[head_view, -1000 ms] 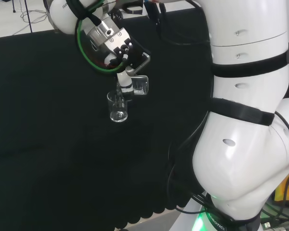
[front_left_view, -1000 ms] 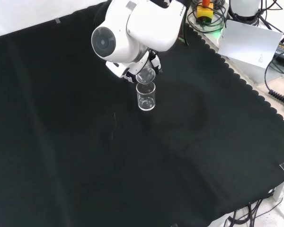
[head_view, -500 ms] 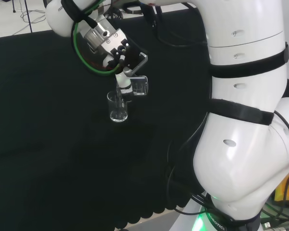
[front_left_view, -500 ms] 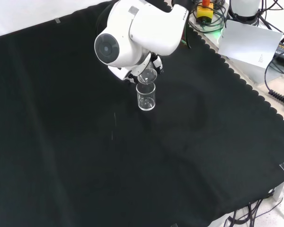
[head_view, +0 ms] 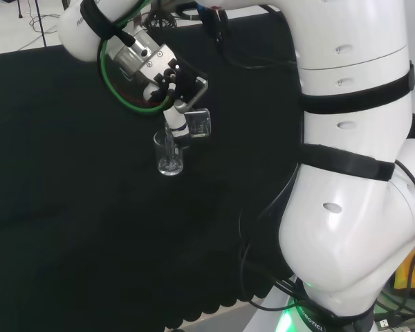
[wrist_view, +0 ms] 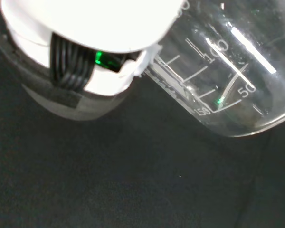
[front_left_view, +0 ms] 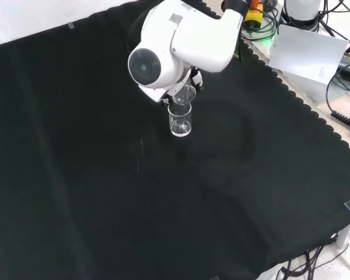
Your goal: Pour the water from the handheld beaker into the one on the table.
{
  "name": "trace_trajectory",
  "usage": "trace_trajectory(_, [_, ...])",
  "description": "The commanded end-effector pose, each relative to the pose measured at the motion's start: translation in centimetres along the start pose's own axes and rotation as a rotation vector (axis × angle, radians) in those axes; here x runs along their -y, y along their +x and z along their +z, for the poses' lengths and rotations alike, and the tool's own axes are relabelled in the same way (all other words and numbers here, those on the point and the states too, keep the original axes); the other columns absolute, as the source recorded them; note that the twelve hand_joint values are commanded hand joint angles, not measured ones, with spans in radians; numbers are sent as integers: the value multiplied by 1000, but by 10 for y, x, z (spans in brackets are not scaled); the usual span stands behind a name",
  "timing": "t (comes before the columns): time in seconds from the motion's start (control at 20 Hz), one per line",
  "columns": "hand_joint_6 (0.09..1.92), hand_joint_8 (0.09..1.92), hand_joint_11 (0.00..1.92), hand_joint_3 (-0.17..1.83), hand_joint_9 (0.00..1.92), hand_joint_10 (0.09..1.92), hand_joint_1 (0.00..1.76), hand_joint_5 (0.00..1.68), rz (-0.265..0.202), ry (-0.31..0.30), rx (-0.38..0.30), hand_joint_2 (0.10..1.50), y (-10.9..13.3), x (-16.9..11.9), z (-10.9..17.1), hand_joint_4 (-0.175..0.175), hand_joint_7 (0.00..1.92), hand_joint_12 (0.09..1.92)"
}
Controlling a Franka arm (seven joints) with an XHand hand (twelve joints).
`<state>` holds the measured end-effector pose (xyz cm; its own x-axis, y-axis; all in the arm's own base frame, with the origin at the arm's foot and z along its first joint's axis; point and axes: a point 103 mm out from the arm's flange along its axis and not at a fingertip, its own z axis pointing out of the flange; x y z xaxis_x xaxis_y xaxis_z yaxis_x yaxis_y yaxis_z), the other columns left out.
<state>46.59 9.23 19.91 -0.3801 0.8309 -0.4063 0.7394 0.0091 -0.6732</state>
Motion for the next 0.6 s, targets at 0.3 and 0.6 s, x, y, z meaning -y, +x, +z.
trace_trajectory(0.3, [262, 294, 1428, 513, 1629, 87, 1436, 1434, 29, 8, 69, 657, 12, 2, -11, -175, 1417, 653])
trace_trajectory(0.6, [259, 293, 1430, 512, 1630, 87, 1436, 1435, 29, 12, 68, 658, 9, 2, -11, -175, 1417, 650])
